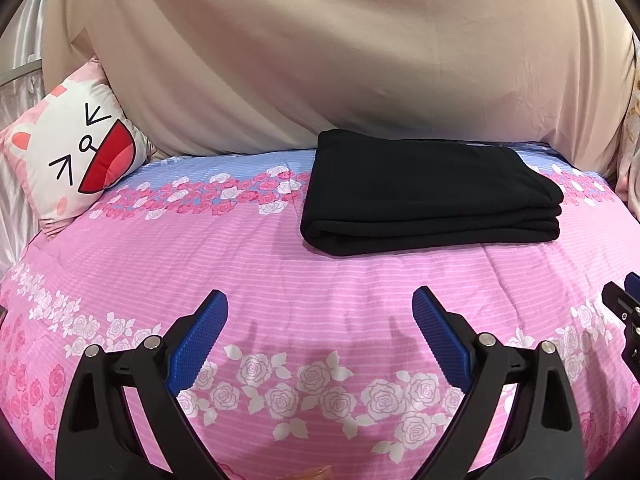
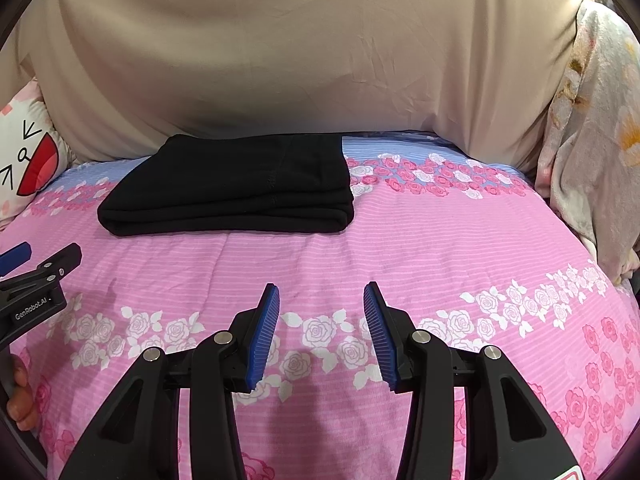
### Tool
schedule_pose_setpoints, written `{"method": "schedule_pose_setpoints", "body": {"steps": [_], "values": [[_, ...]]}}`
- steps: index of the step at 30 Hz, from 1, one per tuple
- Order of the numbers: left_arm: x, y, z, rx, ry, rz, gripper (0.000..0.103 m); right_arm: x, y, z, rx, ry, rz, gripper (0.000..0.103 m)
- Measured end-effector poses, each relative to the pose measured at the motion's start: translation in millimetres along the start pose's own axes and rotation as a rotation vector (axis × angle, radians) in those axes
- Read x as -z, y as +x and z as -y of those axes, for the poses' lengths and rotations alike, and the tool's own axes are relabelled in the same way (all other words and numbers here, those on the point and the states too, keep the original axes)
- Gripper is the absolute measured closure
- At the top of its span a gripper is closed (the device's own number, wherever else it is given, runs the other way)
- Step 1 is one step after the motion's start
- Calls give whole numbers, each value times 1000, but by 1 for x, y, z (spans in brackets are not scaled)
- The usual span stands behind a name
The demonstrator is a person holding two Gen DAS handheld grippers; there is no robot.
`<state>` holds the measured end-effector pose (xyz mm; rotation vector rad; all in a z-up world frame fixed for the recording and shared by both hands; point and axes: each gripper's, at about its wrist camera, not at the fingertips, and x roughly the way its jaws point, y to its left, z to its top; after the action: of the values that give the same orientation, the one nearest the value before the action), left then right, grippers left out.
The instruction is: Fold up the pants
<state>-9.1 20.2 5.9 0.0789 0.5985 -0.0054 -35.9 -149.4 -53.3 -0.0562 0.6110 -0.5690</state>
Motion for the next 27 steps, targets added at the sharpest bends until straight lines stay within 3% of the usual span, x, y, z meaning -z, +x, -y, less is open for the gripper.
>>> {"method": "schedule_pose_setpoints", "body": {"steps": [27], "values": [[2,-2,1,-1,17,9,12,0,0,-1,1,-6,4,60]]}}
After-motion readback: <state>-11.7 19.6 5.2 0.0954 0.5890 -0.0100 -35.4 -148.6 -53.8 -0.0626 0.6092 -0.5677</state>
